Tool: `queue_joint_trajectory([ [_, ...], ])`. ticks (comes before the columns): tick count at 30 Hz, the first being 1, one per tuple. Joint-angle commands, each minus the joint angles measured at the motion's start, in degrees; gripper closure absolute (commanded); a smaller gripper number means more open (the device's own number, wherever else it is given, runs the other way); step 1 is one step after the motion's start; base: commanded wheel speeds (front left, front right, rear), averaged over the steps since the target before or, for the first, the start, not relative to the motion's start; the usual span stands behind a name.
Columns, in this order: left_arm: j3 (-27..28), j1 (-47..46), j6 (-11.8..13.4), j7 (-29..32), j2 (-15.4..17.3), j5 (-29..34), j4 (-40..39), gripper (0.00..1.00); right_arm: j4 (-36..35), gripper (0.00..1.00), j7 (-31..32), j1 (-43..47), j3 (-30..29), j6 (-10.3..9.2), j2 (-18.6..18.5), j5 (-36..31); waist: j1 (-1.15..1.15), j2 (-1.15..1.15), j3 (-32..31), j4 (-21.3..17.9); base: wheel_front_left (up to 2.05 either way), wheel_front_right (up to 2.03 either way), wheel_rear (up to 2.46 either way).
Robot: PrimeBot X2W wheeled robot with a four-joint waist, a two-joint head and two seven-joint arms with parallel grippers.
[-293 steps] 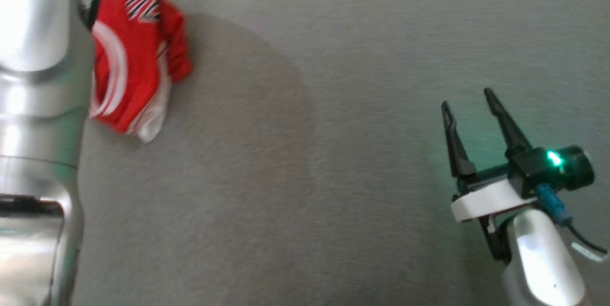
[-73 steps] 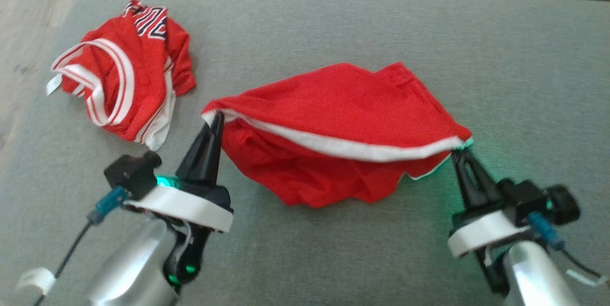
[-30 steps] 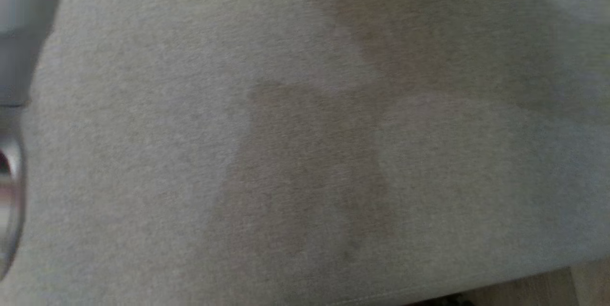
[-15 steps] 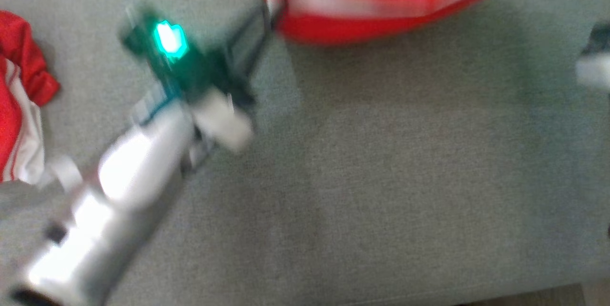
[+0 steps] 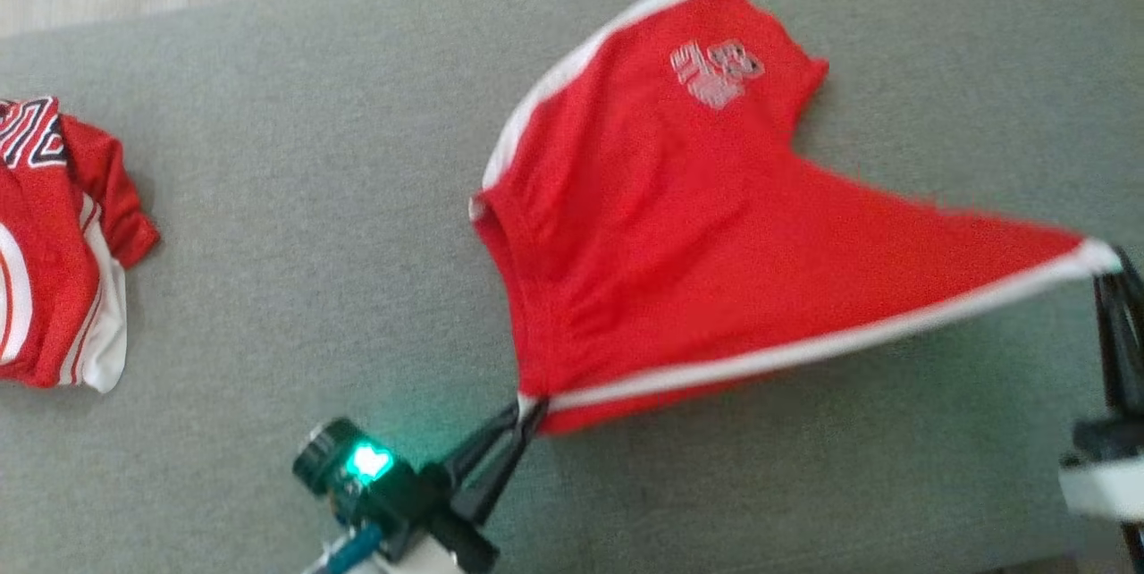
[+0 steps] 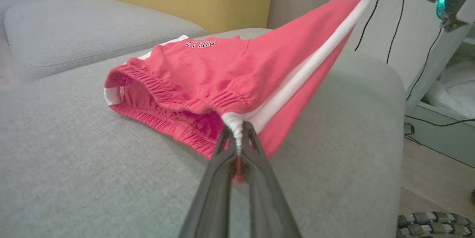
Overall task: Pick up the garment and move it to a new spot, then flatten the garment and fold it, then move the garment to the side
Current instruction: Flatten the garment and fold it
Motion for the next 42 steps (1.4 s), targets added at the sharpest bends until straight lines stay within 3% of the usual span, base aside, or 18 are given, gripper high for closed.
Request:
queue_joint_trajectory([
  [1, 1.54, 0.17, 0.91, -0.24, 1.91, 0.12, -2.60, 1.00, -3.86, 1.00, 0.06, 2.17, -1.35, -0.04, -1.10, -0.05, 0.02, -0.01, -0.50, -0.14, 0.00, 0.00, 0.00],
  [6, 1.55, 0.41, 0.80, -0.24, 0.63, -0.77, -6.04, 1.00, -7.70, 1.00, 1.97, 4.48, -3.67, -0.04, -0.65, -0.26, 0.02, -0.01, 0.14, 1.02, 0.00, 0.00, 0.00],
  [15, 3.04, -9.67, -1.67, 0.12, -4.19, -3.80, -3.91, 1.00, -1.42, 1.00, 5.02, -7.92, -1.16, -0.04, -5.55, 2.39, 0.02, -0.01, 5.32, 5.38, 0.00, 0.00, 0.00],
  [24, 5.05, -21.52, -3.03, 0.48, -7.08, -6.17, 2.01, 1.00, 11.82, 1.00, 7.23, -27.40, 7.30, -0.04, -13.28, 7.34, 0.02, -0.01, 11.71, 9.99, 0.00, 0.00, 0.00],
  [29, 4.34, -27.96, -3.59, 0.96, -8.55, -7.15, 6.21, 1.00, 19.87, 1.00, 8.53, -38.50, 15.43, -0.04, -16.67, 9.58, 0.02, -0.01, 15.71, 12.63, 0.00, 0.00, 0.00],
  [38, 4.32, -31.67, -3.77, 0.46, -10.59, -8.39, 11.74, 1.00, 31.02, 1.00, 6.84, -49.82, 25.83, -0.04, -17.18, 13.28, 0.02, -0.01, 18.08, 14.53, 0.00, 0.00, 0.00],
  [39, 4.41, -31.68, -3.78, 0.39, -10.79, -8.56, 12.13, 1.00, 32.24, 0.80, 6.46, -50.76, 26.33, -0.04, -16.88, 13.96, 0.02, -0.01, 18.18, 14.62, 0.00, 0.00, 0.00],
  [40, 4.62, -31.60, -3.75, 0.31, -11.04, -8.80, 12.47, 1.00, 33.51, 0.00, 6.03, -51.62, 26.78, -0.04, -16.65, 14.40, 0.02, -0.01, 18.23, 14.72, 0.00, 0.00, 0.00],
  [41, 4.84, -31.48, -3.65, 0.24, -11.32, -9.04, 12.82, 1.00, 34.81, 0.00, 5.28, -52.46, 26.98, -0.04, -16.42, 14.83, 0.02, -0.01, 18.27, 14.84, 0.00, 0.00, 0.00],
  [42, 5.00, -31.31, -3.61, 0.18, -11.59, -9.27, 13.16, 0.74, 36.08, 0.00, 4.53, -53.10, 27.07, -0.04, -16.12, 15.23, 0.02, -0.01, 18.26, 14.96, 0.00, 0.00, 0.00],
])
